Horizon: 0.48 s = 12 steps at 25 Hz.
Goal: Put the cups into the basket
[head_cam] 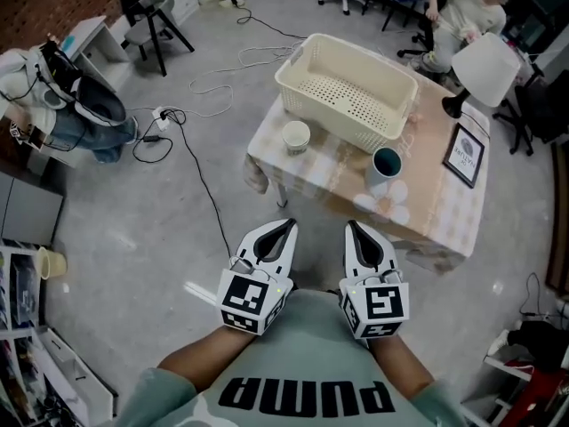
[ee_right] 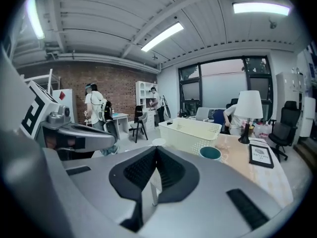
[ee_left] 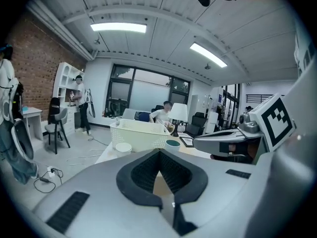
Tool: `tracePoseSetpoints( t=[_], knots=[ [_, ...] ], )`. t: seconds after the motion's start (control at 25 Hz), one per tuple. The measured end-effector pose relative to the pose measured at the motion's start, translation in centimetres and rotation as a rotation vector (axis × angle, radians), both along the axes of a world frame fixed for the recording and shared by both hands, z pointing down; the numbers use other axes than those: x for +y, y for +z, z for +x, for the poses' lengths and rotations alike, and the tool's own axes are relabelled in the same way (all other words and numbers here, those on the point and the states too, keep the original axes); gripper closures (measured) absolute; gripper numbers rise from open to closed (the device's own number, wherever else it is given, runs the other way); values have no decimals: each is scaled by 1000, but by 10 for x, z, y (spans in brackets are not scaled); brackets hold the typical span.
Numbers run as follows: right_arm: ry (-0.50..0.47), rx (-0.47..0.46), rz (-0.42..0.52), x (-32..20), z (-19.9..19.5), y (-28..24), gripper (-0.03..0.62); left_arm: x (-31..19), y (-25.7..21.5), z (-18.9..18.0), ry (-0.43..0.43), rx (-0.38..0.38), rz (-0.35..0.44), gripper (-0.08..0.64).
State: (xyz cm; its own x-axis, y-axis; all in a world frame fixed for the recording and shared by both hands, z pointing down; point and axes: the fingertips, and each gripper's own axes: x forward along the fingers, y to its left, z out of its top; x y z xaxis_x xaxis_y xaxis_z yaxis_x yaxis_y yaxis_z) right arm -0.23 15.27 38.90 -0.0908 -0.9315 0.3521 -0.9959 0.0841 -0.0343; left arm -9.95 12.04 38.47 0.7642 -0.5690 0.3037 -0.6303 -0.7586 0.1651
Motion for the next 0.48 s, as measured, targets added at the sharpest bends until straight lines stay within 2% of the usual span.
tracePoseSetpoints(
  t=[0.2, 0.48],
  knots=[
    [73, 20, -6, -10, -2, -2, 580, -16, 0, -3, 62, 22, -7, 558],
    [115, 40, -18, -15, -4, -4, 580, -28, -1, -3, 97, 39, -19, 558]
  ],
)
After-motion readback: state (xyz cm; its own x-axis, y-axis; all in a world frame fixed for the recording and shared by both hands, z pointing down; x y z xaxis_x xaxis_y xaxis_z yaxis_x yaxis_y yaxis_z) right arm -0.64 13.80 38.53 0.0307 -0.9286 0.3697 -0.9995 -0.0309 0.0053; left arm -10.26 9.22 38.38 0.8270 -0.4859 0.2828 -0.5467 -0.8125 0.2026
